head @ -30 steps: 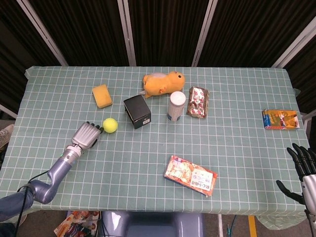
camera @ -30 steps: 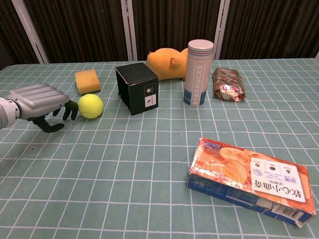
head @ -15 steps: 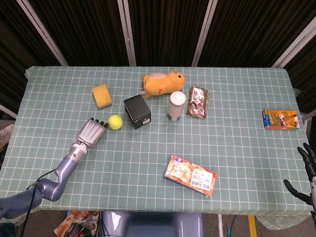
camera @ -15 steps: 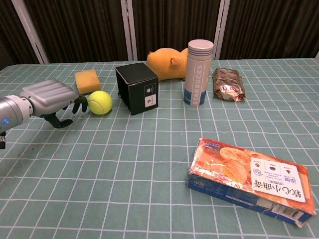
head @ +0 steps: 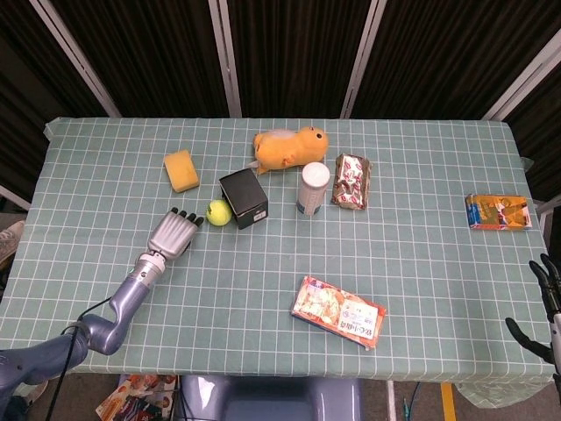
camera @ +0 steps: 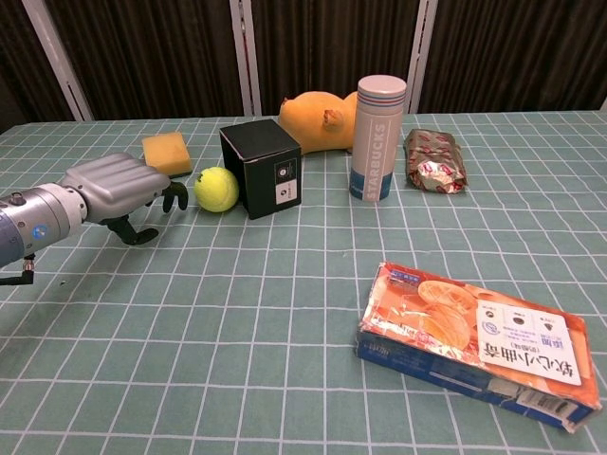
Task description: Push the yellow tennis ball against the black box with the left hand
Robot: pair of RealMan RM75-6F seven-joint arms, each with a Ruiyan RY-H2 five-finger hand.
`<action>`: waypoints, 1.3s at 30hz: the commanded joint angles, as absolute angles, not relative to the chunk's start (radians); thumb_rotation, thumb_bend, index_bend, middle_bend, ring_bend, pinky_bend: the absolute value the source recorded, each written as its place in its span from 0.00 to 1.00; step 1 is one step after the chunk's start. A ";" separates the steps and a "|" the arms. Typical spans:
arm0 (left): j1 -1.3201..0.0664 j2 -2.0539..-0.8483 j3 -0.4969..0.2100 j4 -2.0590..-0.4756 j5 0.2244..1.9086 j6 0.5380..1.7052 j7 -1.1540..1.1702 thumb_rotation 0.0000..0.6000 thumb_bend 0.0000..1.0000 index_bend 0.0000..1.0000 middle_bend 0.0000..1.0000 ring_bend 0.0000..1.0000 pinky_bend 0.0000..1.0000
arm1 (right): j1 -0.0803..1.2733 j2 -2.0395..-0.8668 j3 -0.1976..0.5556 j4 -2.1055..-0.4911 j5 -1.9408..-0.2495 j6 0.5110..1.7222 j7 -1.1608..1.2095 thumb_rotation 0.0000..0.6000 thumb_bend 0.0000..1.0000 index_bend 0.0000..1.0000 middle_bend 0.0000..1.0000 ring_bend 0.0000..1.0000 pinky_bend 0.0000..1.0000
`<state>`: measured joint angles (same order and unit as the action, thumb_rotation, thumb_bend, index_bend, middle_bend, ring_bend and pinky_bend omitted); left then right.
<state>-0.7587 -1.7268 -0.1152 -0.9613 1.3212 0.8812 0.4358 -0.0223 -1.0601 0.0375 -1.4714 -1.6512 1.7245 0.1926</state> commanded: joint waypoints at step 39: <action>-0.787 -1.792 -0.069 -0.868 1.428 0.940 0.281 1.00 0.28 0.03 0.06 0.05 0.02 | -0.003 -1.039 0.013 -1.490 -1.691 1.684 0.238 1.00 0.27 0.00 0.00 0.00 0.00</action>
